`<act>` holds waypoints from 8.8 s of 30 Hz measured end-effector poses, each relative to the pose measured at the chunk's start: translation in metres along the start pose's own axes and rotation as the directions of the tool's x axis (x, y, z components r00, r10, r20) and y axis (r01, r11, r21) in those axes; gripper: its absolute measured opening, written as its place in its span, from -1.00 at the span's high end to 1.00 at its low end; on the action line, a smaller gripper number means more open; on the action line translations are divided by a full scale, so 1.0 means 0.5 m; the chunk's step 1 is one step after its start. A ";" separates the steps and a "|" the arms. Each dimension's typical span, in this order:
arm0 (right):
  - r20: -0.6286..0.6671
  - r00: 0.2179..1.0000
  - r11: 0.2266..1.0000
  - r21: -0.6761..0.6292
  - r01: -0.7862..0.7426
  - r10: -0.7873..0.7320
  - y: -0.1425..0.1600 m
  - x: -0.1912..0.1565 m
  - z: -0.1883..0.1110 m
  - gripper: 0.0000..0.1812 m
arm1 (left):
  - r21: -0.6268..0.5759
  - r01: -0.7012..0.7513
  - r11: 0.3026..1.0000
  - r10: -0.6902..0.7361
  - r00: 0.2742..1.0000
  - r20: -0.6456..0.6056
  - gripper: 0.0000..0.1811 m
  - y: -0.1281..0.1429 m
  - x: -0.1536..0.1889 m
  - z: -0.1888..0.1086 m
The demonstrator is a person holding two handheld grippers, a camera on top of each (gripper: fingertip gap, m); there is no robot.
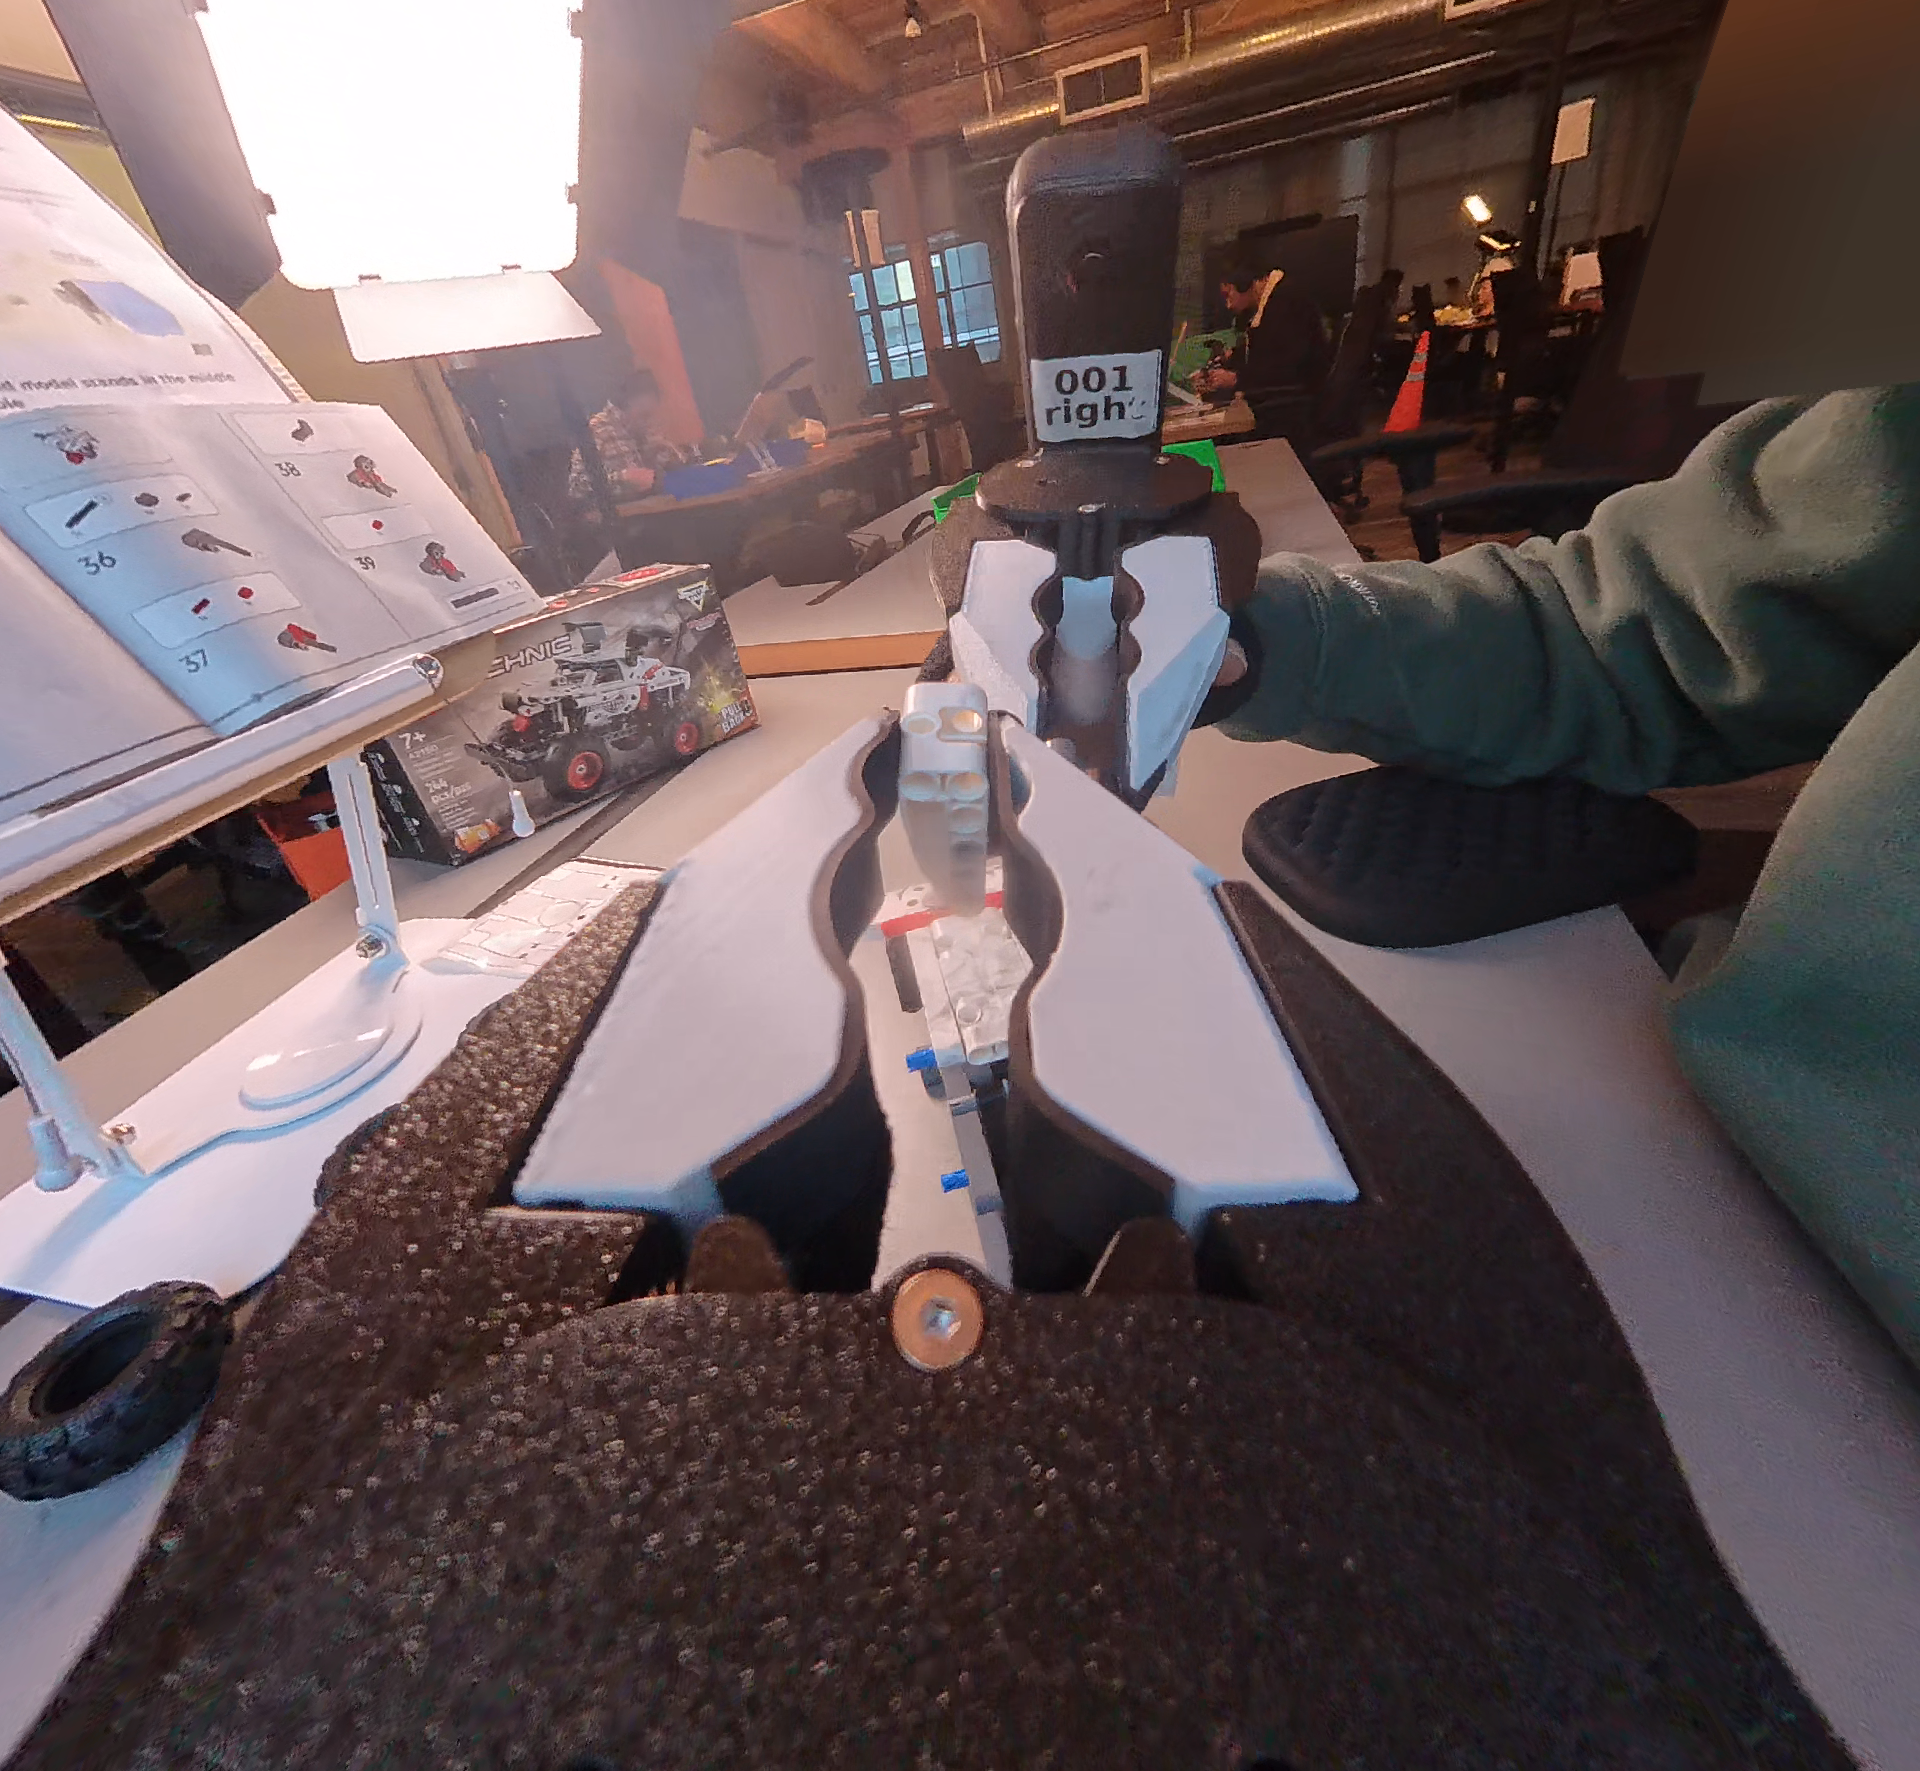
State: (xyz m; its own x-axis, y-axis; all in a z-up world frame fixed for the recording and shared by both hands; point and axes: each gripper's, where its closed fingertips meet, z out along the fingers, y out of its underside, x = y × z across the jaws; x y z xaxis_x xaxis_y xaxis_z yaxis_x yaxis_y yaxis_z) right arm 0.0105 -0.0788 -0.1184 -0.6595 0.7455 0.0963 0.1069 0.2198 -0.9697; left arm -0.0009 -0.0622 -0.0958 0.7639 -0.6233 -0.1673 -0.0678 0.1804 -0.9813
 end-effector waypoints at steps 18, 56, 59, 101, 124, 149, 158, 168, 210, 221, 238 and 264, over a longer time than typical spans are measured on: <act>-0.034 0.999 0.999 0.015 0.036 -0.035 0.003 0.005 -0.002 0.93 | 0.022 0.055 0.998 -0.054 0.998 -0.028 0.82 -0.005 0.010 0.006; -0.058 0.995 0.988 0.127 0.084 -0.077 -0.033 0.027 -0.043 0.93 | 0.019 0.260 0.966 -0.256 0.961 -0.106 0.84 -0.003 0.021 0.031; -0.062 0.995 0.989 0.121 0.084 -0.077 -0.033 0.028 -0.042 0.93 | 0.029 0.269 0.963 -0.264 0.958 -0.110 0.84 -0.005 0.019 0.030; -0.174 0.983 0.998 0.016 0.060 -0.056 0.018 0.056 -0.071 0.93 | -0.713 0.289 0.639 -0.275 0.951 0.139 0.60 0.318 -0.060 -0.075; -0.087 0.991 0.994 -0.054 0.096 -0.100 0.043 0.011 -0.010 0.93 | -0.339 -0.025 0.941 -0.027 0.989 -0.147 0.96 0.083 0.049 0.013; -0.328 0.941 0.946 -0.269 -0.179 0.085 0.197 0.322 -0.131 0.93 | -0.568 0.286 0.772 -0.094 0.935 0.343 0.95 0.310 -0.240 0.011; -0.318 0.940 0.845 -0.463 -0.269 0.125 0.356 0.347 -0.042 0.83 | -0.569 0.354 0.742 -0.151 0.915 0.373 0.73 0.339 -0.246 0.015; -0.321 0.946 0.917 -0.361 -0.173 0.052 0.297 0.343 -0.063 0.37 | -0.567 0.333 0.754 -0.298 0.941 0.157 0.56 0.303 -0.179 -0.025; -0.291 0.898 0.831 -0.541 0.130 -0.330 0.125 0.206 0.036 1.00 | -0.648 -0.121 0.751 0.278 0.950 0.144 0.92 0.187 -0.146 -0.007; -0.211 0.976 0.970 -0.222 -0.099 0.051 0.076 0.187 0.017 0.80 | -0.513 -0.150 0.845 0.264 0.952 0.157 0.93 0.126 -0.141 -0.010; 0.123 0.961 0.964 0.070 -0.257 0.247 -0.012 0.109 0.005 0.89 | -0.195 -0.213 0.957 0.226 0.973 0.046 0.94 0.011 -0.066 0.001; -0.085 0.990 0.990 0.078 0.115 -0.108 -0.060 0.108 0.007 0.93 | -0.139 0.130 0.982 -0.138 0.989 -0.049 0.84 0.000 -0.069 -0.024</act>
State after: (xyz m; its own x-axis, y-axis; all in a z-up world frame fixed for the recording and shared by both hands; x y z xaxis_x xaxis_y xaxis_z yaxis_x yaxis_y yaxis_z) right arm -0.0312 -0.0473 -0.0850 -0.6012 0.7683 0.2197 -0.0285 0.2542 -0.9667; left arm -0.0350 -0.0498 -0.0914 0.7336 -0.6787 -0.0349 -0.0563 -0.0096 -0.9984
